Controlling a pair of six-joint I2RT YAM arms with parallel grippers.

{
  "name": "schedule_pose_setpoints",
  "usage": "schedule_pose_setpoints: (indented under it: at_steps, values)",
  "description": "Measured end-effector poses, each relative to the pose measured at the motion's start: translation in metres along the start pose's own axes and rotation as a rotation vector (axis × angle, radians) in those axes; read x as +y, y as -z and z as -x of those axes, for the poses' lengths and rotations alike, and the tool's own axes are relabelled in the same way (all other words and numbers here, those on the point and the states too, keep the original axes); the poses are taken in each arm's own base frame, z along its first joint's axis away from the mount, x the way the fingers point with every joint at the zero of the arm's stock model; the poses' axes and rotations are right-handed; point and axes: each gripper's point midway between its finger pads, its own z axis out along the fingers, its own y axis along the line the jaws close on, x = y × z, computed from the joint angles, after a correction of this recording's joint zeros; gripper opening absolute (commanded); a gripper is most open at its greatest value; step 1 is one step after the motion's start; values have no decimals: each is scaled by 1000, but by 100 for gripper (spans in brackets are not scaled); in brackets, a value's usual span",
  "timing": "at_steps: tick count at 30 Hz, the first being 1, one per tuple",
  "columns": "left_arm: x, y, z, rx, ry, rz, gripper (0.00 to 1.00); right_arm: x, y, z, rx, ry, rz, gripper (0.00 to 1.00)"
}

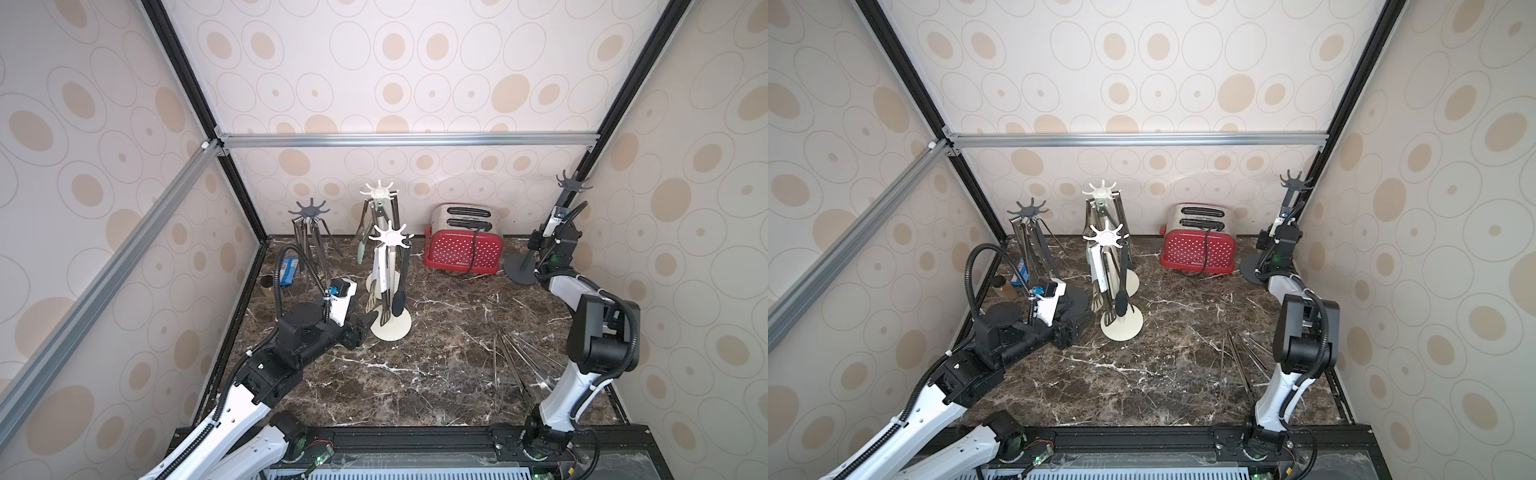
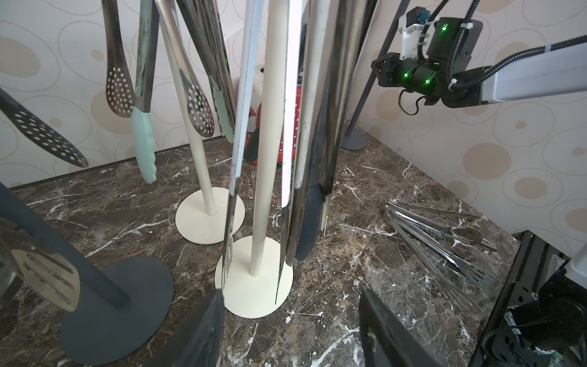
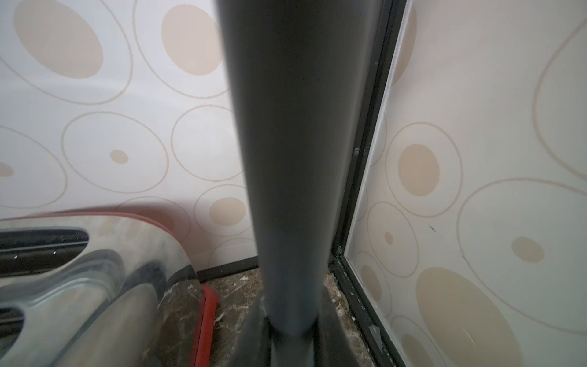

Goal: Hang food tongs on kitchen utensil racks
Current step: Pick up the rack from the corner of the board, then place the rack at the center of the board.

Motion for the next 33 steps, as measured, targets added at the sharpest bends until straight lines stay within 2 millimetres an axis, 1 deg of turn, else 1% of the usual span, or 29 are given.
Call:
schedule_pose_setpoints:
  at_steps: [3,7,9,12,15,16,18,20,23,27,29,33]
  values:
    - [0,0,0,-2,0,1,67,-1,19,0,16,8,5,0]
    - [0,2,-1,-6,0,0,66,-1,47,9,13,6,22,0]
    - [0,2,-2,-8,0,-1,66,-1,62,19,-6,1,35,0]
    - [0,3,-4,-11,0,-1,66,2,85,41,-52,-13,55,0]
    - [1,5,-6,-11,7,-1,66,12,108,65,-107,-9,85,0]
    - [0,5,-6,-13,9,-1,66,20,116,73,-123,0,102,0]
    - [0,6,-6,-16,12,-2,66,43,132,88,-154,19,153,0]
    - [0,7,-5,-20,17,-2,66,76,151,100,-184,34,231,0]
    - [0,9,-5,-18,25,-3,66,123,179,108,-213,42,353,0]
    - [0,9,-8,-13,30,-6,66,172,206,102,-211,56,475,0]
    - [0,11,-10,-9,31,-7,66,194,218,93,-199,67,520,0]
    - [-1,12,-11,-3,32,-9,66,227,239,71,-166,96,586,0]
